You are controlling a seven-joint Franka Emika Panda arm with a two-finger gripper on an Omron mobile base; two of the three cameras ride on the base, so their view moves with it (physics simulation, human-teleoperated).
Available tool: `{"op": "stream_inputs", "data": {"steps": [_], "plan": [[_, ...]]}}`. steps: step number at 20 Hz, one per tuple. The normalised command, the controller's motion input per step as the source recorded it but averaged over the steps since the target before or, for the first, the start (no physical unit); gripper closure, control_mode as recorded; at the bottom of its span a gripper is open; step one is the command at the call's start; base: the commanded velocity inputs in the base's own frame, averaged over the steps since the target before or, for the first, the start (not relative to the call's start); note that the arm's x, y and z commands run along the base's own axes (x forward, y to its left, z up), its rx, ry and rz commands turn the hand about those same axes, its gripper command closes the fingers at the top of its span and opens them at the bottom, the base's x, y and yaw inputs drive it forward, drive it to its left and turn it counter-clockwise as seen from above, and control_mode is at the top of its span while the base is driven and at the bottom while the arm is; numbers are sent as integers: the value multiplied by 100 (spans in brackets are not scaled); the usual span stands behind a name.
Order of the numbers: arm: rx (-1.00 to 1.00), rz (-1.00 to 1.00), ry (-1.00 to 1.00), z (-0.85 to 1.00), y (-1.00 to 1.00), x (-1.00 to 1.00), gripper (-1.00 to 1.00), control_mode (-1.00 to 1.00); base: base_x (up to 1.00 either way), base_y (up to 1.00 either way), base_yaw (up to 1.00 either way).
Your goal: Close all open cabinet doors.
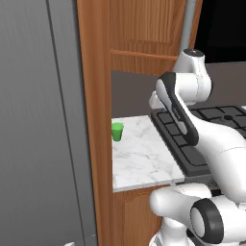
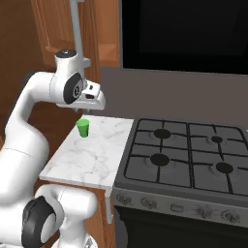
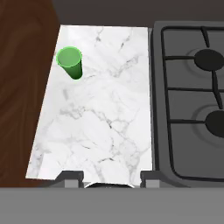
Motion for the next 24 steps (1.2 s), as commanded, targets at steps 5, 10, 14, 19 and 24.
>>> {"op": "stream_inputs", "data": {"steps": [5,10,14,19,24], "plan": [[0,0,-5,0,1,-26,-100,-100,0,0,0],[0,0,-22,0,3,-57,-100,-100,0,0,0],[0,1,-48,1,0,-59,-100,-100,0,0,0],[0,1,-50,15,0,-39,-100,-100,0,0,0],[0,0,-42,18,0,-33,-100,-100,0,0,0]]}}
